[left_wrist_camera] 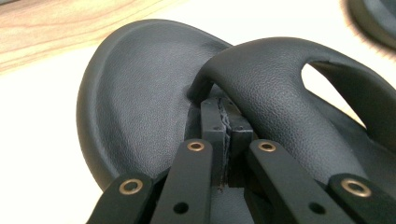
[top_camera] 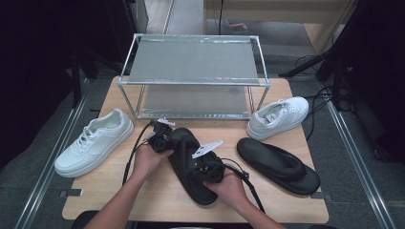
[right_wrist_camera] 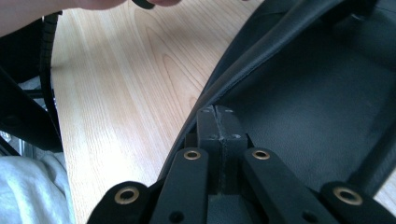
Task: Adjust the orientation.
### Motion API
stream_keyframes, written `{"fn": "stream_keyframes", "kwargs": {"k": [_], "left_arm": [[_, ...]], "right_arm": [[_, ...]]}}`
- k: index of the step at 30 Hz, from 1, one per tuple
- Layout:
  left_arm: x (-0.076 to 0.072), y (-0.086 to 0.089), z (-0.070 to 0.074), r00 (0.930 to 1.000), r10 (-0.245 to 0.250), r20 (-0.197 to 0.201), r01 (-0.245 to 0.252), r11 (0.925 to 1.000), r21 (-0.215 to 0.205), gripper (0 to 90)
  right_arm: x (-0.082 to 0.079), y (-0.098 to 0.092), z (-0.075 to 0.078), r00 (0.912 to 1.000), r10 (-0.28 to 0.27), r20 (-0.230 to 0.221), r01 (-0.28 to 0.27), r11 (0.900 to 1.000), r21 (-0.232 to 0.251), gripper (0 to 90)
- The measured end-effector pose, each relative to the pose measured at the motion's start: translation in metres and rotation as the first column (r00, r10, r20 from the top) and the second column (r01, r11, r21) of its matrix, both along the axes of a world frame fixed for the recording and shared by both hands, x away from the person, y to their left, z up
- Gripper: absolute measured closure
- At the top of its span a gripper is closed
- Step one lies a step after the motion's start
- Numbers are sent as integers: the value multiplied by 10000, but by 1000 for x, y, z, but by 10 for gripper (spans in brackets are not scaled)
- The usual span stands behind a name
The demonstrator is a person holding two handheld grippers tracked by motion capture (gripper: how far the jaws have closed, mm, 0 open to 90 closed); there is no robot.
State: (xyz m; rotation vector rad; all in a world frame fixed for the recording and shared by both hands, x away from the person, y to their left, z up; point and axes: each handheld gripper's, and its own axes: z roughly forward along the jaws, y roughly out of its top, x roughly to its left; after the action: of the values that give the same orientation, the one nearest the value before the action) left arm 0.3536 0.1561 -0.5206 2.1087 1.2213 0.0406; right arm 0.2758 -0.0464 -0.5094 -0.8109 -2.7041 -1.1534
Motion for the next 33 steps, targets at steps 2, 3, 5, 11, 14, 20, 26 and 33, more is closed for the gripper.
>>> {"fn": "stream_keyframes", "kwargs": {"k": [2,3,5,11,14,20,26,33], "left_arm": [[0,0,0,10000,-84,-23,84,10000,12,900],[1,0,0,9998,-175,-12,175,9998,70,900],[0,-1,0,9997,-263,18,263,9996,50,900],[-2,5,10,9996,-225,143,223,9997,93,883],[-9,10,20,9987,-325,392,316,9992,225,897],[-30,28,28,9990,-12,454,19,9999,-141,900],[-57,39,20,9998,193,32,-192,9997,-144,900],[-66,38,8,9982,277,-523,-271,9996,127,898]], "right_arm": [[-1,3,-1,10000,30,4,-30,10000,66,900],[-1,5,-1,10000,41,30,-41,9999,102,900],[-3,8,-2,9999,109,131,-111,9998,138,900],[-2,-2,8,9991,-75,421,60,9993,357,900],[1,-18,20,9970,-304,709,265,9981,548,900],[10,-45,30,9925,-801,923,738,9948,697,900],[10,-54,21,9925,-823,898,787,9960,427,900],[11,-50,7,9949,-761,663,773,9969,-157,900]]}}
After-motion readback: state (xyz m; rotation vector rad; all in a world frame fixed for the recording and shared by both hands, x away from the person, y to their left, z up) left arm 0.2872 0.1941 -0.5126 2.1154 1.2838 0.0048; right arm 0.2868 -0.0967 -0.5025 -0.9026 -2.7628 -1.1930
